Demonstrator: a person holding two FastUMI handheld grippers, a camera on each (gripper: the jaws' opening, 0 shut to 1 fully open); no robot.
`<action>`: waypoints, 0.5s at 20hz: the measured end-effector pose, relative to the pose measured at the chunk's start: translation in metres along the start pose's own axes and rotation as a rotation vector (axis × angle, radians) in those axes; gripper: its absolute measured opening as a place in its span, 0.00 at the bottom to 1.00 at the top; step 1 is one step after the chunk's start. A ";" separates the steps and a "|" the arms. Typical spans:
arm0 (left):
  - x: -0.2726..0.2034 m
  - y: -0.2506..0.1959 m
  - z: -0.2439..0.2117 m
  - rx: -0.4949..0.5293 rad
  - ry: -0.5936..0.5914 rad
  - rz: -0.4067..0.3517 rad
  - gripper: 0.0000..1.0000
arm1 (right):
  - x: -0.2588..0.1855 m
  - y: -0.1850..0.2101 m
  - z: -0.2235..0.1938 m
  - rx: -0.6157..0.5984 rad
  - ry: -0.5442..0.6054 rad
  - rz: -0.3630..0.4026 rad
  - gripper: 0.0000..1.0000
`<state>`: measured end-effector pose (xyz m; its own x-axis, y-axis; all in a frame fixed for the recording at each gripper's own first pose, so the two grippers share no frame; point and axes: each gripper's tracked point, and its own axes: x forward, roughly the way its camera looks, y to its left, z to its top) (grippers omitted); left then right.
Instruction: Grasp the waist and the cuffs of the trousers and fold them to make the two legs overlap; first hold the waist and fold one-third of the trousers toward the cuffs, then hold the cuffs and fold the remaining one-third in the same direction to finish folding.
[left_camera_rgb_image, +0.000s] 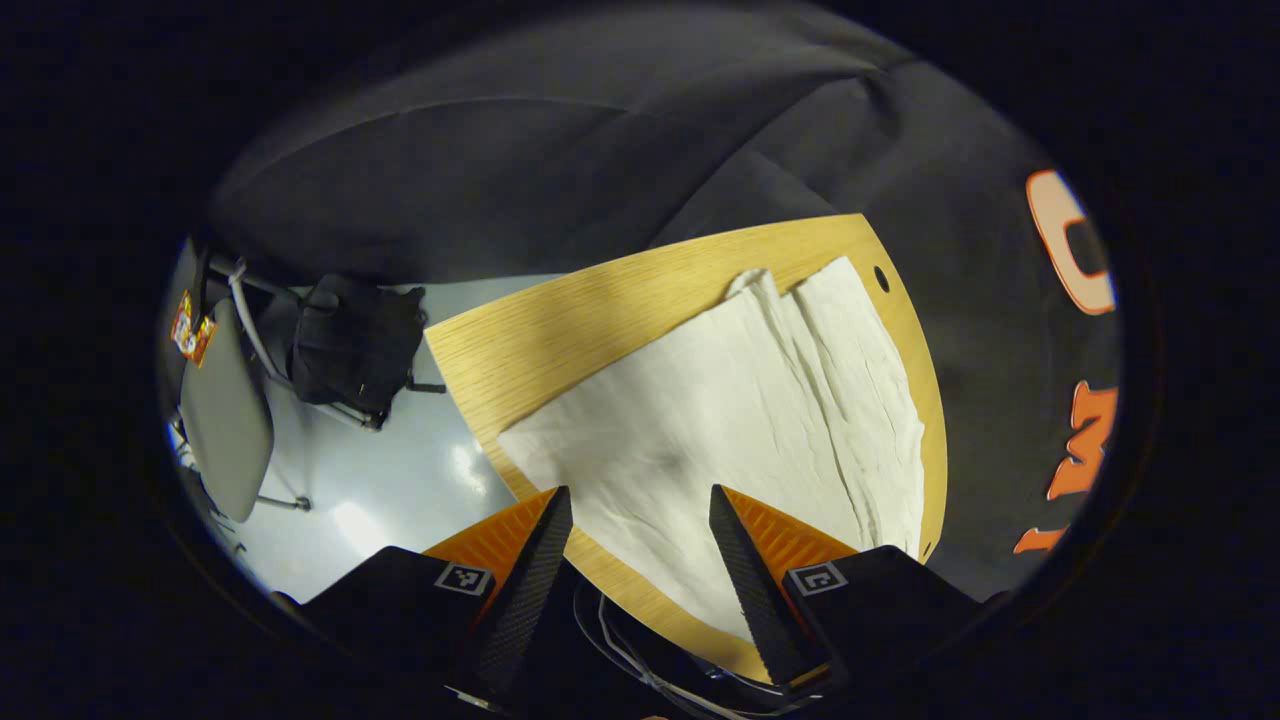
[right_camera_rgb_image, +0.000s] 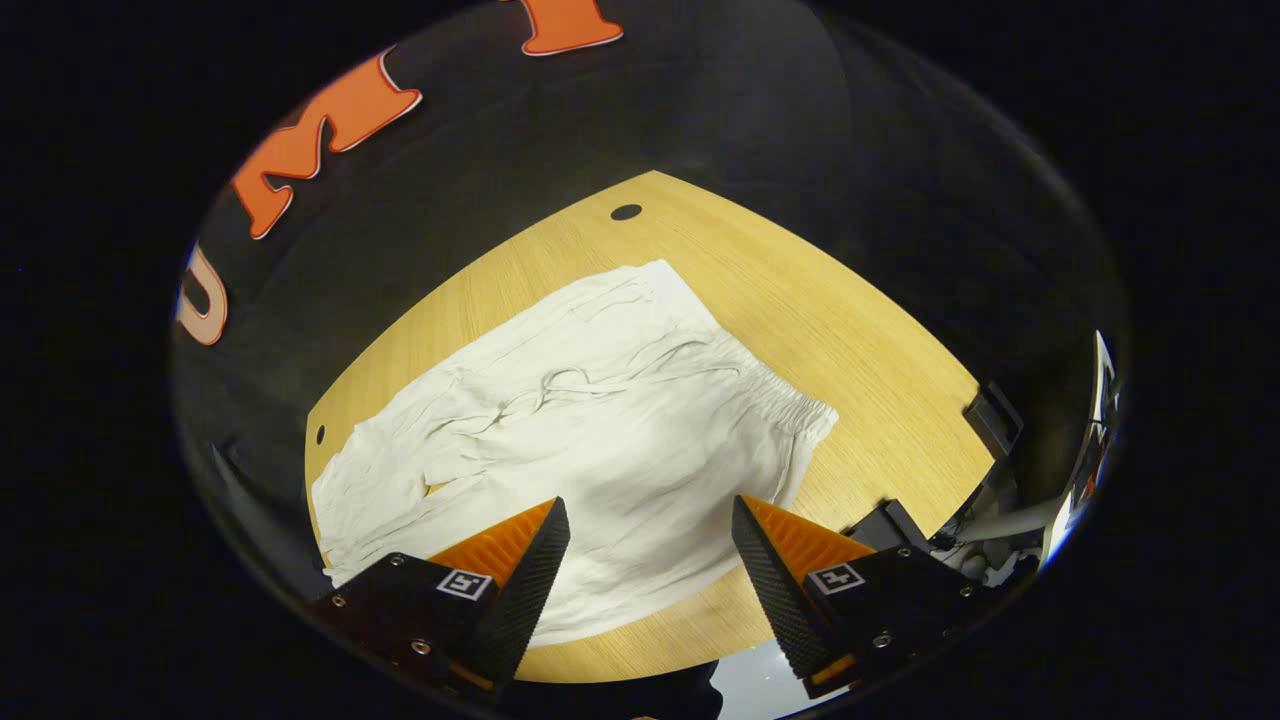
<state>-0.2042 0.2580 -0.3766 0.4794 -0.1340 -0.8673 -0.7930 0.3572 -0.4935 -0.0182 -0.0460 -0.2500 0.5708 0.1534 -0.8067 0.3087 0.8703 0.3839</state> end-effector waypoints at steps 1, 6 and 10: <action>0.003 0.004 -0.001 -0.028 0.008 -0.004 0.92 | 0.003 -0.003 0.001 0.010 0.006 -0.004 0.99; 0.017 0.018 0.001 -0.105 0.013 -0.003 0.91 | 0.018 -0.019 0.006 0.073 0.031 0.005 0.98; 0.019 0.007 0.010 -0.140 0.002 -0.039 0.92 | 0.027 -0.027 0.011 0.103 0.035 0.009 0.98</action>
<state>-0.1971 0.2670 -0.3964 0.5103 -0.1476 -0.8472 -0.8184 0.2191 -0.5312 -0.0030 -0.0706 -0.2780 0.5472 0.1787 -0.8177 0.3811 0.8166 0.4335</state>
